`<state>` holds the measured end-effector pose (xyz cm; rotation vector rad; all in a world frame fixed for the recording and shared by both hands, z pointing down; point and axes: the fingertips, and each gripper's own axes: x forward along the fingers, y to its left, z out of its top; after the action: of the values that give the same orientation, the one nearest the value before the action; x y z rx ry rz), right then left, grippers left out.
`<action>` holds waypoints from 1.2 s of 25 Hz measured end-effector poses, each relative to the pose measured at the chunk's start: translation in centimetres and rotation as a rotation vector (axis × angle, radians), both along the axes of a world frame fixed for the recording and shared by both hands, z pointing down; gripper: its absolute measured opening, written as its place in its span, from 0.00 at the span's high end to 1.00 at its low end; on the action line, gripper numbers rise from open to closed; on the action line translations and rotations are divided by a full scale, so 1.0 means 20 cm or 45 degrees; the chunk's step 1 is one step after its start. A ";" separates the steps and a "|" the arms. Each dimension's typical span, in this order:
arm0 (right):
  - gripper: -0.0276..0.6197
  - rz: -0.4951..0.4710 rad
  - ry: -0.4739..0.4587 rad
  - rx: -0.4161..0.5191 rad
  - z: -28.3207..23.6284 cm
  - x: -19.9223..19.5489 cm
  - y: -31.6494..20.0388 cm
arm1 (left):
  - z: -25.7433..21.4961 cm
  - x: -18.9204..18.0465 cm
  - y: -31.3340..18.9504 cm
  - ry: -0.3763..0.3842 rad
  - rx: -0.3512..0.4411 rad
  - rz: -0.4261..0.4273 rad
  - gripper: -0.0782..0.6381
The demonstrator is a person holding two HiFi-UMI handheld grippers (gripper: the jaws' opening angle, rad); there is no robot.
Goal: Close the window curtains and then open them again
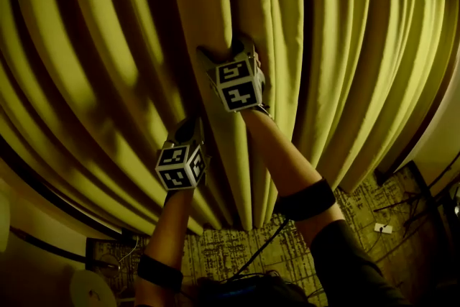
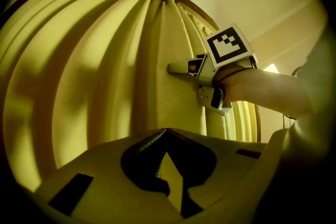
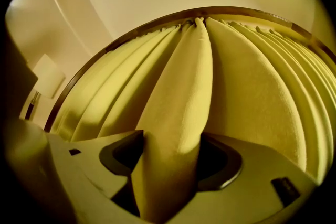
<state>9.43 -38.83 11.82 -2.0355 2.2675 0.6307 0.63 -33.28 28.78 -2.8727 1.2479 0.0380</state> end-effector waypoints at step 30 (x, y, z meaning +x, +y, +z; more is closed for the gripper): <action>0.92 -0.092 0.420 0.156 -0.11 -1.05 -0.36 | 0.10 -0.94 -0.29 0.101 -0.063 -0.277 0.88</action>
<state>-11.64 -46.07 9.66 -1.9031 2.3831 1.1439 -18.15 -39.06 30.71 -2.7820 1.5896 0.1221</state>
